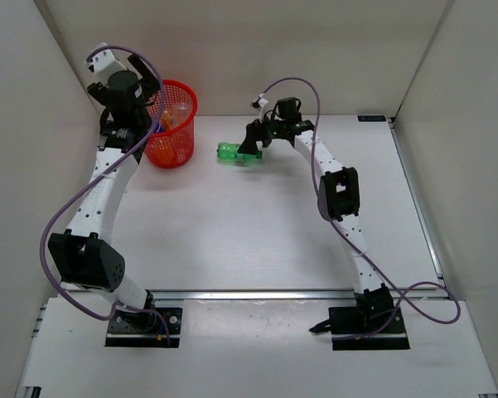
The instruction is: Put the plastic bottles in the bin
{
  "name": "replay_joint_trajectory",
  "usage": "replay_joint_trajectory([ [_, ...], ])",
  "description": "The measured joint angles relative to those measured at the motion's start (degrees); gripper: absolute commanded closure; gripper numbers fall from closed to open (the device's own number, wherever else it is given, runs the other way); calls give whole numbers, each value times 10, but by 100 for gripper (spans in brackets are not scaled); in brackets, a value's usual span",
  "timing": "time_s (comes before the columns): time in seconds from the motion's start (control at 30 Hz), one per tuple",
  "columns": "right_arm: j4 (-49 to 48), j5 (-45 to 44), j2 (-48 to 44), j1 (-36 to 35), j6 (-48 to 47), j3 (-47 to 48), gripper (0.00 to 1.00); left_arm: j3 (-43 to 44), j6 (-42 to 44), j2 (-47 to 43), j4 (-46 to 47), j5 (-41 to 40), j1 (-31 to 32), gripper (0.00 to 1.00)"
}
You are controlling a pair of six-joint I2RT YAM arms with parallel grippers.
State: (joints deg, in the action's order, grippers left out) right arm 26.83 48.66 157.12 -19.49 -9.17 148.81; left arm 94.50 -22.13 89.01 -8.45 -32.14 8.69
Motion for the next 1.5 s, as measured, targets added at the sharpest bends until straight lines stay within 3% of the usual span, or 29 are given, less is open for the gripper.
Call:
replay_joint_trajectory([
  [0.17, -50, 54, 30, 27, 91, 3, 5, -14, 5, 0, 4, -14, 0, 1],
  [0.37, -40, 34, 54, 30, 121, 6, 16, -24, 0, -3, 13, -16, -7, 1],
  [0.47, -37, -2, 53, 12, 121, 9, 31, -34, -15, -3, 10, -3, -10, 1],
  [0.5, -34, -10, 53, 7, 119, 9, 42, -37, -20, -2, 7, 3, -11, 1],
  [0.77, -6, -83, 46, -31, 100, 10, 69, -40, -57, 20, -12, 54, -24, 1],
  [0.93, 25, -123, 45, -49, 60, 26, 100, -51, -70, 24, -24, 78, -33, 1],
  [1.07, 83, -168, 45, -63, 24, 66, 100, -51, -74, 24, -32, 100, -35, 1],
  [1.23, 115, -161, 18, -66, 16, 73, 100, -51, -79, 24, -52, 154, -26, 1],
  [1.33, 121, -146, -44, -59, 16, 26, 99, -51, -84, 24, -72, 193, -11, 1],
  [1.5, 124, -138, -224, -42, 7, -116, 100, -51, -95, 24, -104, 252, 26, 2],
])
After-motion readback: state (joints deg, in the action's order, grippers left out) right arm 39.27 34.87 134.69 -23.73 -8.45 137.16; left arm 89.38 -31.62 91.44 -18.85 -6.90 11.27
